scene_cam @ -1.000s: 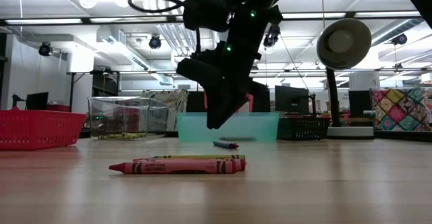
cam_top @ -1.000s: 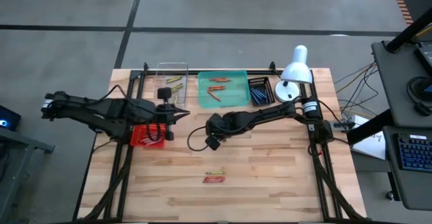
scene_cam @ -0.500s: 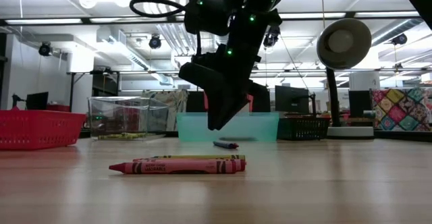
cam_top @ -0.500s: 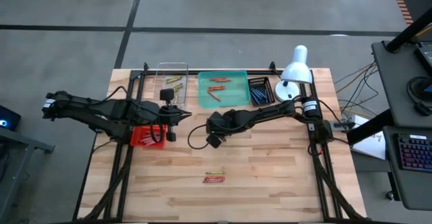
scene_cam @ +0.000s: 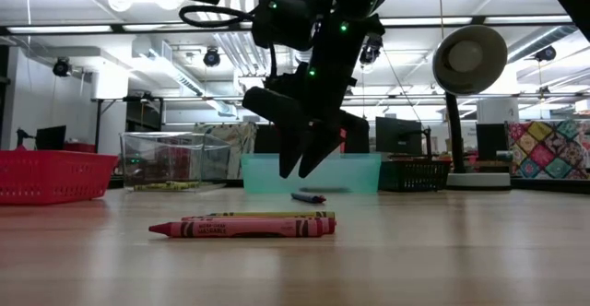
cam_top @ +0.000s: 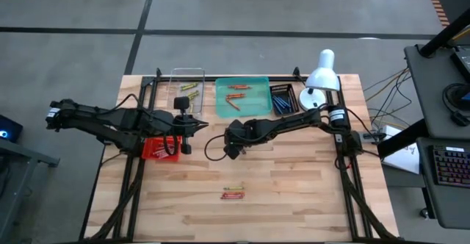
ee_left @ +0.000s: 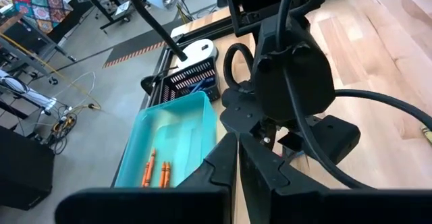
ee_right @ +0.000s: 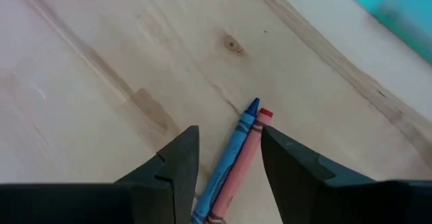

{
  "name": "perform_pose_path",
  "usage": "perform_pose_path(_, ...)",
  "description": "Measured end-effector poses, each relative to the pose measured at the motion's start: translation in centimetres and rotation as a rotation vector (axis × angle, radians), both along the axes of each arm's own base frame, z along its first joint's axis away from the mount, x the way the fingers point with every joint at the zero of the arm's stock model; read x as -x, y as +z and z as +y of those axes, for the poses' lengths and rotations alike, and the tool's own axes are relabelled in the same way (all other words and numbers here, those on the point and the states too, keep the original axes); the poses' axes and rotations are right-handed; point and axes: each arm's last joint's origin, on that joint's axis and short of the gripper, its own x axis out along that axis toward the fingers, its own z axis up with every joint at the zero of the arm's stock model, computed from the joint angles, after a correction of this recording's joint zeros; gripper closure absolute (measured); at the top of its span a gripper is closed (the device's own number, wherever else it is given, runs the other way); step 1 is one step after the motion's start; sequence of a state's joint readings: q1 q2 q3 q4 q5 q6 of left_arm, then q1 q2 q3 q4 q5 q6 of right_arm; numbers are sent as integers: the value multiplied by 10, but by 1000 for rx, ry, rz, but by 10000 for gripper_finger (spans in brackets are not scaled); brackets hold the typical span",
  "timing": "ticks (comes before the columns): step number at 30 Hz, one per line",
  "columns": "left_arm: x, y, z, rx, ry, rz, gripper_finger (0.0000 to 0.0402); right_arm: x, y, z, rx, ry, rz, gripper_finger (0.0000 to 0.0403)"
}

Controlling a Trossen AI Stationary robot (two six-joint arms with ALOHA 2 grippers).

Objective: Sort crayons
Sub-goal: Put the blue crayon into the black bin

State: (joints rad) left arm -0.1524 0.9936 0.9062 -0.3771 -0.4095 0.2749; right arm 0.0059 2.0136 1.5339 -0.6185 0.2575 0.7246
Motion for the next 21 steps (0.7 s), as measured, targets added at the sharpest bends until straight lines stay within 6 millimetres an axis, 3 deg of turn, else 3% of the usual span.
perform_pose_path(15,0,0,0,-1,1,4,402,3,-5,3,-1,17,14,276)
perform_pose_path(18,0,0,0,2,2,5,402,3,-6,5,-30,40,17,307)
perform_pose_path(21,0,0,0,2,2,5,402,3,-6,5,-38,59,21,366)
